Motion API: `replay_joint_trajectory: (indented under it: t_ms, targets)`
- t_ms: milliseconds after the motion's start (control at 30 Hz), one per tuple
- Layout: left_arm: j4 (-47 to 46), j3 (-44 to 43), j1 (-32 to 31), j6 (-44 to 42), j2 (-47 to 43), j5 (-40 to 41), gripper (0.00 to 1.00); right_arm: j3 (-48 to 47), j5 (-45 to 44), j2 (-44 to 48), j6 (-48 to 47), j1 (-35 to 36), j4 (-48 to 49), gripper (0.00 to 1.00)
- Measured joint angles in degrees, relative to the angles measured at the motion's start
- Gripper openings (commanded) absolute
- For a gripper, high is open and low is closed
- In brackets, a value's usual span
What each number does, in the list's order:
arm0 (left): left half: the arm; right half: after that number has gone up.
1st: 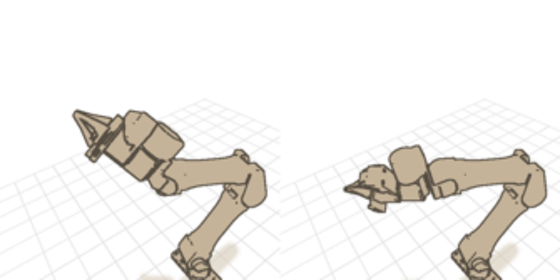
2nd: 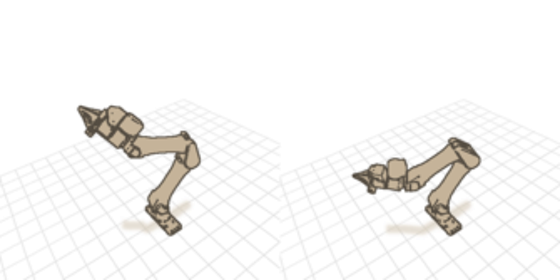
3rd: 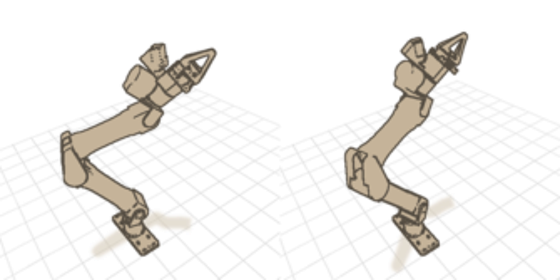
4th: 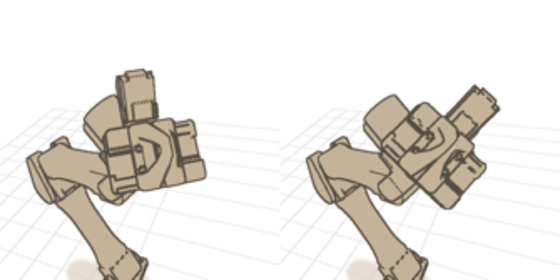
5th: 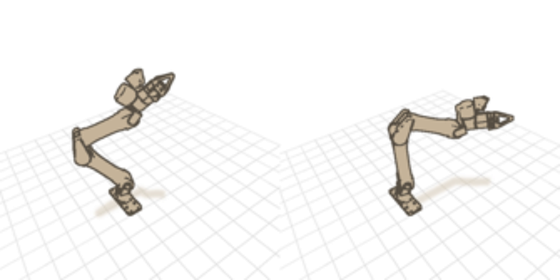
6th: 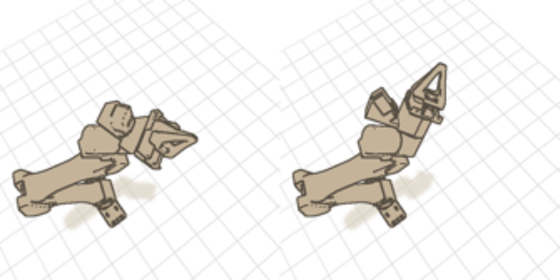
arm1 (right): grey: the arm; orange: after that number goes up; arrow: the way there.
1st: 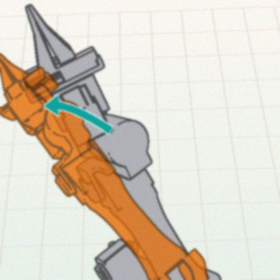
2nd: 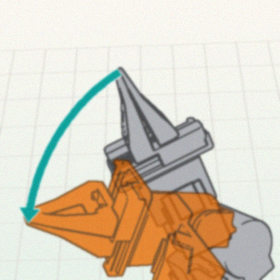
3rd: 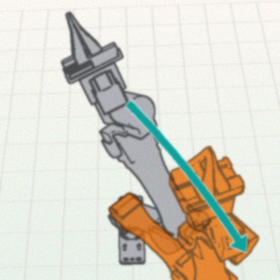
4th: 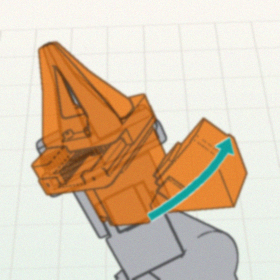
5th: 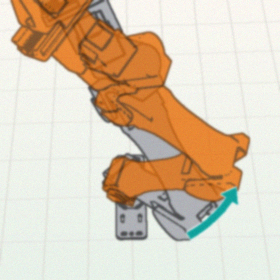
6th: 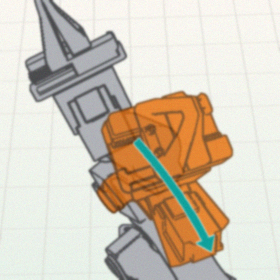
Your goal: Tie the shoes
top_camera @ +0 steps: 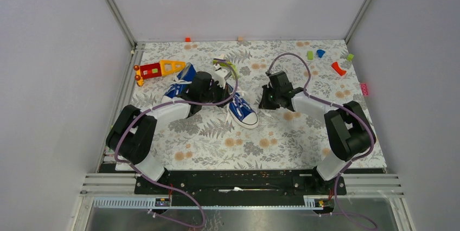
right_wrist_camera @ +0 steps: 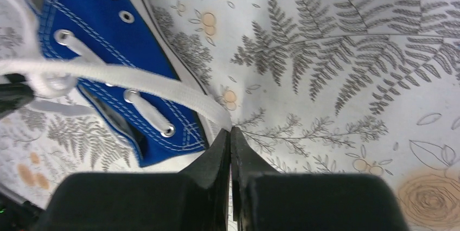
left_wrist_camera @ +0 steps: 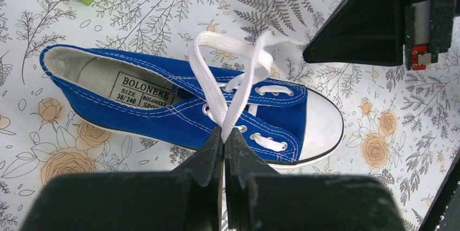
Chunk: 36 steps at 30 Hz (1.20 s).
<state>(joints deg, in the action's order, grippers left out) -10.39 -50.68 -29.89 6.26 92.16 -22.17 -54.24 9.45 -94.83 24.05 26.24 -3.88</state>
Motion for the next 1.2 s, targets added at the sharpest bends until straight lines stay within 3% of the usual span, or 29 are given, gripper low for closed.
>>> replay_joint_trajectory:
  t_ms: [667, 967, 1200]
  targets:
    - [-0.24, 0.00, 0.00, -2.78, 0.02, -1.79, 0.00, 2.93, 0.09, 1.46, 1.40, 9.05, -1.97, 0.00]
    - [0.20, -1.95, 0.02, -3.02, 0.09, -1.81, 0.00, -6.71, -0.52, 1.79, -0.42, 0.96, -5.14, 0.00]
    - [0.44, -2.23, 0.02, -3.28, 0.20, -1.84, 0.00, -23.08, 3.82, -7.93, -1.22, -1.14, -4.70, 0.00]
